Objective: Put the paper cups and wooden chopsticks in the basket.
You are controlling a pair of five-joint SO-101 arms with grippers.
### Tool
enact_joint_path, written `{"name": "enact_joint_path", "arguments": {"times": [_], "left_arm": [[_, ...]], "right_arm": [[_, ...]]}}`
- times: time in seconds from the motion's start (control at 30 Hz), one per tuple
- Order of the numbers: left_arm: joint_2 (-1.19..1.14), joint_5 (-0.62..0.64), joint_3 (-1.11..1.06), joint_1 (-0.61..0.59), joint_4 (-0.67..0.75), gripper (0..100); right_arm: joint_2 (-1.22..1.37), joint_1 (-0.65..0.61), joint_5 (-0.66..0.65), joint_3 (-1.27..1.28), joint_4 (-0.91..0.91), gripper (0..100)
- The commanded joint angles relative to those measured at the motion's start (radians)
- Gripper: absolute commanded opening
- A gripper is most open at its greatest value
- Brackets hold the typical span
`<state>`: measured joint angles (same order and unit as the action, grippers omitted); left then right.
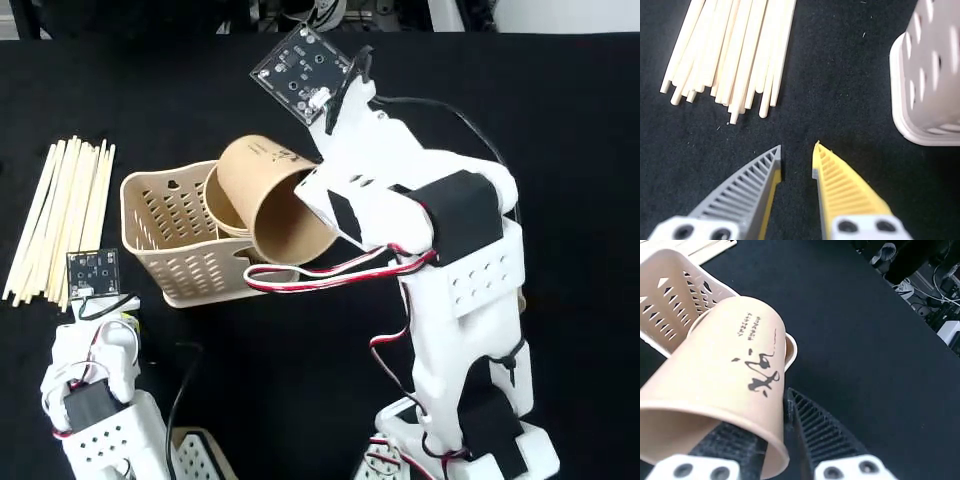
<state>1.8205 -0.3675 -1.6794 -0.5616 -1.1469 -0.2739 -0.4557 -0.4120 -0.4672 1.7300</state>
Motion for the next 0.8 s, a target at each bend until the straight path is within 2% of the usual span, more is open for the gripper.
{"name": "enact_joint_path", "arguments": {"times": [0.0, 0.17, 0.37, 0.77], "left_arm": [[0.003, -0.006, -0.019, 0.005, 0.012, 11], [0.003, -0.006, -0.019, 0.007, 0.012, 11], [0.003, -0.006, -0.019, 0.007, 0.012, 11], [0.003, -0.006, -0.019, 0.007, 0.011, 11]], "right_arm": [[-0.024, -0.011, 0.006, -0.002, 0.031, 1.3], [-0.022, -0.011, 0.006, -0.001, 0.031, 4.1], [-0.022, -0.012, -0.044, -0.004, 0.023, 23.6], [0.084, -0.075, -0.015, -0.027, -0.104, 24.1]]}}
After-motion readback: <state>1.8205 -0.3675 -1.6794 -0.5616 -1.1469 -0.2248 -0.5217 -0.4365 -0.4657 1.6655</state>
